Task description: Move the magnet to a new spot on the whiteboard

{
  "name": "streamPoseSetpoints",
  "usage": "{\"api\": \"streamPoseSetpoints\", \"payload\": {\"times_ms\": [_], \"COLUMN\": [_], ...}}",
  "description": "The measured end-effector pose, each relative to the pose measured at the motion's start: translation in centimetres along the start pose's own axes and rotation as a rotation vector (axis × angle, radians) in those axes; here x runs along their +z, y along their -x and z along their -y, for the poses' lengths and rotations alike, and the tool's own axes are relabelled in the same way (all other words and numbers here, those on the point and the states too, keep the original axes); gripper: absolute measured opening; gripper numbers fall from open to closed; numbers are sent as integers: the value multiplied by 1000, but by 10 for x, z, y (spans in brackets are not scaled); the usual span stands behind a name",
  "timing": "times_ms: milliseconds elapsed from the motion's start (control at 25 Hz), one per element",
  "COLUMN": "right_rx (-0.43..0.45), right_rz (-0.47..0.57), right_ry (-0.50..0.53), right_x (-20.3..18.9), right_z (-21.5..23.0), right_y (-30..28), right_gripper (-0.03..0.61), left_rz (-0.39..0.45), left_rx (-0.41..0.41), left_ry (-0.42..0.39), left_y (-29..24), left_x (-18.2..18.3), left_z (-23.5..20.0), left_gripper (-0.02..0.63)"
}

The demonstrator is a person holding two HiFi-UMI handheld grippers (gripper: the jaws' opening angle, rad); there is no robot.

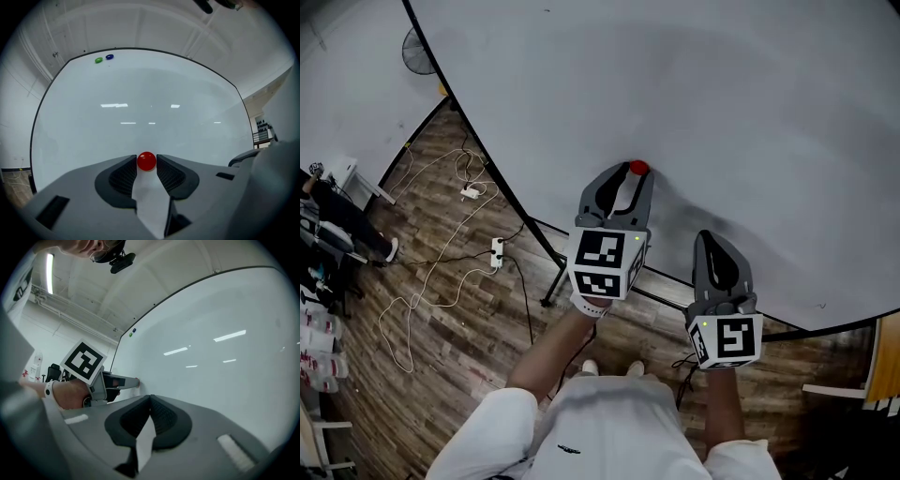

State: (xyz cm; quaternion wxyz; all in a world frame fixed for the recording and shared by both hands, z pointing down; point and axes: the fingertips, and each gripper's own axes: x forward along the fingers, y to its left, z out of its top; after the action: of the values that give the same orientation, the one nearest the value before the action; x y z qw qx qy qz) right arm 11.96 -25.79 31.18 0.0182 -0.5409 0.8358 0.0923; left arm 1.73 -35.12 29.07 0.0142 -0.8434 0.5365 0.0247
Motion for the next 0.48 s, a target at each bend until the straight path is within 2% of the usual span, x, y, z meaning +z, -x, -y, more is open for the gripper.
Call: {"api": "streamPoseSetpoints", "payload": {"times_ms": [480], "right_rx": [-13], "right_rz": [-8], "right_ry": [14], "right_x": [2], "right_z": [12], "right_y": [-3], "right_gripper": [11], "left_rz": [8], "left_rx": [51], "left_ry": [18], "left_y": [-9], "left_x": [5], "left_z": [-4], "left_gripper": [123]}}
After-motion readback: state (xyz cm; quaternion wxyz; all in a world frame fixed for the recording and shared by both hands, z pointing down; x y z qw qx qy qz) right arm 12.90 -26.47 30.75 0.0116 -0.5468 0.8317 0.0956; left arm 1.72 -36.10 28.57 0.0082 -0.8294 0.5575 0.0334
